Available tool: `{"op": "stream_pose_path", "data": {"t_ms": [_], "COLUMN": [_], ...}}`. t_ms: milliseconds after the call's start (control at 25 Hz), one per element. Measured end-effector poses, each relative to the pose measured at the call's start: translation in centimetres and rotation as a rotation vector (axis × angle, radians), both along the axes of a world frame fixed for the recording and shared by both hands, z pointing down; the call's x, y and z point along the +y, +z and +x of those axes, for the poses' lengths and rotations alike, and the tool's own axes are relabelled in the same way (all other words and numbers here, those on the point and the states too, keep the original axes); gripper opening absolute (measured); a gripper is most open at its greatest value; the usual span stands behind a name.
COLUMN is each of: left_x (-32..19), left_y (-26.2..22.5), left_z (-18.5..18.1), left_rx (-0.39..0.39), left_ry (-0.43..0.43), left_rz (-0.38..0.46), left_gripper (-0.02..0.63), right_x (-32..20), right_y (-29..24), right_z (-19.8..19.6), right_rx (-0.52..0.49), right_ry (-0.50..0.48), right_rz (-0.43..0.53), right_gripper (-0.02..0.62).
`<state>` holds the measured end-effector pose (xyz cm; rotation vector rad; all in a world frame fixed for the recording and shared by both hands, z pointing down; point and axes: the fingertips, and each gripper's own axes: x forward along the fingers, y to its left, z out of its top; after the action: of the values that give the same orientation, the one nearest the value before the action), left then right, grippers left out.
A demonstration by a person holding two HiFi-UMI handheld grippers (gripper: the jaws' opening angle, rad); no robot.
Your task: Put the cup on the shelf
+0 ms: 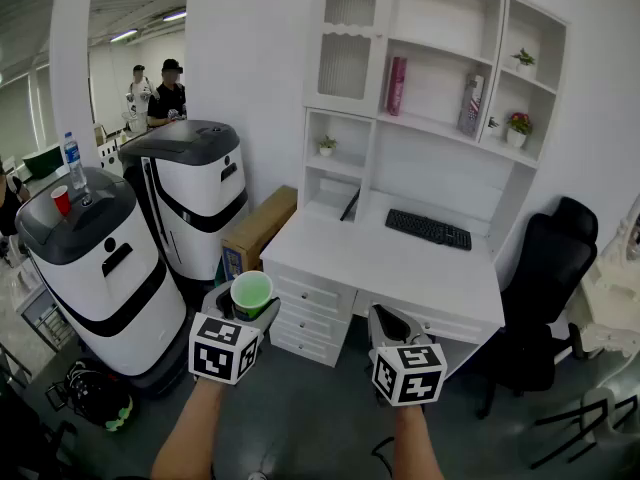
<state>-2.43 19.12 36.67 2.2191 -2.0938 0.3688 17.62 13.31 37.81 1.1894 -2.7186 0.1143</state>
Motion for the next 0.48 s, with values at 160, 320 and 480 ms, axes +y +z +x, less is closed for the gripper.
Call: {"op": "stream_pose_path", "data": {"t_ms": [160,320,480], "left_x": [-0.3,-0.6,-0.6], "left_y": [0.1,0.2,0.4], "left_z": [0.8,1.8,2.6], "left_rx": [0.001,-0.004,-0.012], "left_ry": [-0.003,-0.003,-0.01], "left_rz": [-0.001,-0.008,-0.014], "left_gripper": [0.313,0.313,0.313], "right_x": [-0.2,-0.4,-0.6], "right_y": [0.0,0.3,0.7], "right_z": [0.6,1.2,1.9], "right_rx": [-0.015,-0.015,-0.014], "right_ry": [-0.013,-0.021,-0.032], "right_rz": [0.001,-0.005,-0.014], "right_gripper": [0.025,0.025,0.026]}}
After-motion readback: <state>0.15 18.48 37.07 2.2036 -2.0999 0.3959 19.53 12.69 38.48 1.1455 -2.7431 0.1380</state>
